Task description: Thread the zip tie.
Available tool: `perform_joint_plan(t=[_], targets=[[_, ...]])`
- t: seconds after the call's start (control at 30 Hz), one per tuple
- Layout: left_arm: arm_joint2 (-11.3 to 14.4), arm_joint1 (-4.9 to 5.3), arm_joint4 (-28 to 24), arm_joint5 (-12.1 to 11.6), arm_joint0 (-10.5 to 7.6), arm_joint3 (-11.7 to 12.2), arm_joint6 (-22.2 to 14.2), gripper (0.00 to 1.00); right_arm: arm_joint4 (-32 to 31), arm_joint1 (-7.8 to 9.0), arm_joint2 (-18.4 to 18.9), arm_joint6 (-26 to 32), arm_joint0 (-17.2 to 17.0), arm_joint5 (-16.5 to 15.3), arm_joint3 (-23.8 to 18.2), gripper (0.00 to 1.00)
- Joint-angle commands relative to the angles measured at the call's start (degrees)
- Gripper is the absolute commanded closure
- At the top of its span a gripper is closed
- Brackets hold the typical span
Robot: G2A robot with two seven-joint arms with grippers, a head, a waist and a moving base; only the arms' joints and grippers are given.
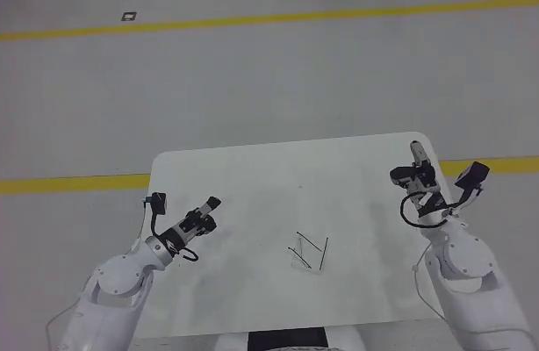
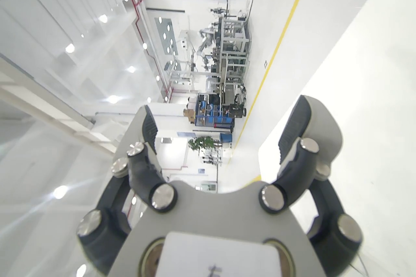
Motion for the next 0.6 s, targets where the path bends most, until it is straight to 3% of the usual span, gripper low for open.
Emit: perform_joint_plan(t=[0.0,0.07,0.17,0.57], targets=[[0.0,0.0,0.0,0.0,0.0,0.0,0.0,0.0,-4.61,0.23,-0.94,3.56,0.5,0.01,-1.31,0.0],[0.0,0.0,0.0,0.0,0.0,0.0,0.0,0.0,-14.55,0.73,-2.74,8.85,1.26,-1.19,-2.77,0.0],[0.0,0.0,0.0,0.0,0.0,0.0,0.0,0.0,-21.4,1.01,-5.87,14.37,1.95,-3.59,-3.94,0.0],[0.0,0.0,0.0,0.0,0.0,0.0,0.0,0.0,-22.14,0.99,-6.26,14.28,2.03,-4.03,-3.94,0.0]])
